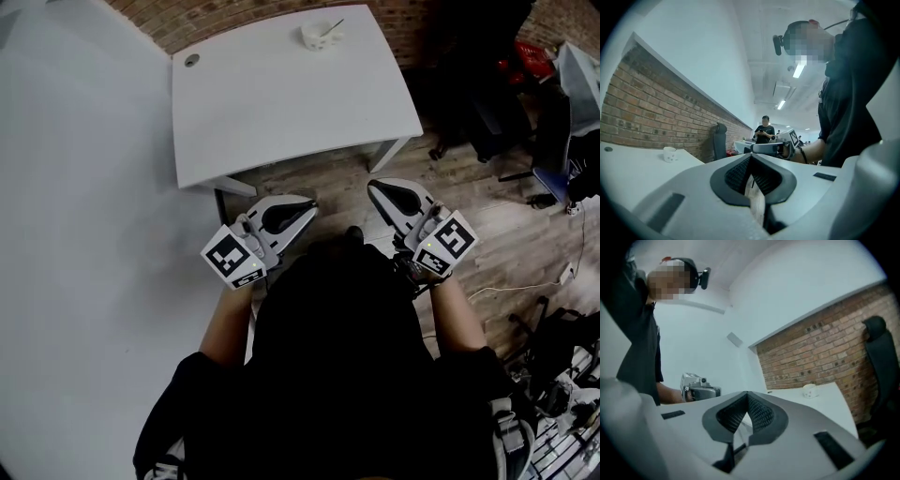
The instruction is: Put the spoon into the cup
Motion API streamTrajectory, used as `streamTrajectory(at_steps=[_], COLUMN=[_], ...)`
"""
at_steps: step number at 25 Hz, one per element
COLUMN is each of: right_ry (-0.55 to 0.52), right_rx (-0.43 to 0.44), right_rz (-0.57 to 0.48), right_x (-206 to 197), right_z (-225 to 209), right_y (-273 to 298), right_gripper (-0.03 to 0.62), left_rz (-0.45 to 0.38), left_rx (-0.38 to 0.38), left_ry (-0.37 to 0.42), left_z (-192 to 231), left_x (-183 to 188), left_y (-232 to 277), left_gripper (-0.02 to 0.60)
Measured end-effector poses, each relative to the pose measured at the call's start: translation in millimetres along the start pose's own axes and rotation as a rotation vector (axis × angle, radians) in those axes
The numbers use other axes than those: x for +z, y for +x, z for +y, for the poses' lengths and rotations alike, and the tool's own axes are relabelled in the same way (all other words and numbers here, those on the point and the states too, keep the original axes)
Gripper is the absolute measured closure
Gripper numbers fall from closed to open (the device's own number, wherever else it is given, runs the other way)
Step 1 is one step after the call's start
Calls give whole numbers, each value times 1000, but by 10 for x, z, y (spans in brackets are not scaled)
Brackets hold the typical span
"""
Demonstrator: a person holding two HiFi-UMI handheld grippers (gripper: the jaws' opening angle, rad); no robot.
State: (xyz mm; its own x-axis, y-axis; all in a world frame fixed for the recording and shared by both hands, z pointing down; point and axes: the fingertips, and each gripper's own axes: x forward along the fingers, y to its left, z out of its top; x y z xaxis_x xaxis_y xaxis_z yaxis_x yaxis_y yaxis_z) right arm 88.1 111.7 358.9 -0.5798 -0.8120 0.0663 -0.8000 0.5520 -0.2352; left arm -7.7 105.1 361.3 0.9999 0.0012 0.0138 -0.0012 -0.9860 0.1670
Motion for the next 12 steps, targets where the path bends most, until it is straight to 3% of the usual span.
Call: streamTrajectory(at_steps=[4,12], right_ry=[-130,-73], right_rx=[-50,-73], right_rz=[21,23], right_x=[-15,-163], right_z=[257,549], right_y=[3,9], right_gripper=[589,589], left_rz=[-3,14], left_rx=[-4,-53], left_ry=[-12,-26], left_z=[11,-44], left_x=[-86,-322], left_y=[-334,-500], left_gripper=[564,565])
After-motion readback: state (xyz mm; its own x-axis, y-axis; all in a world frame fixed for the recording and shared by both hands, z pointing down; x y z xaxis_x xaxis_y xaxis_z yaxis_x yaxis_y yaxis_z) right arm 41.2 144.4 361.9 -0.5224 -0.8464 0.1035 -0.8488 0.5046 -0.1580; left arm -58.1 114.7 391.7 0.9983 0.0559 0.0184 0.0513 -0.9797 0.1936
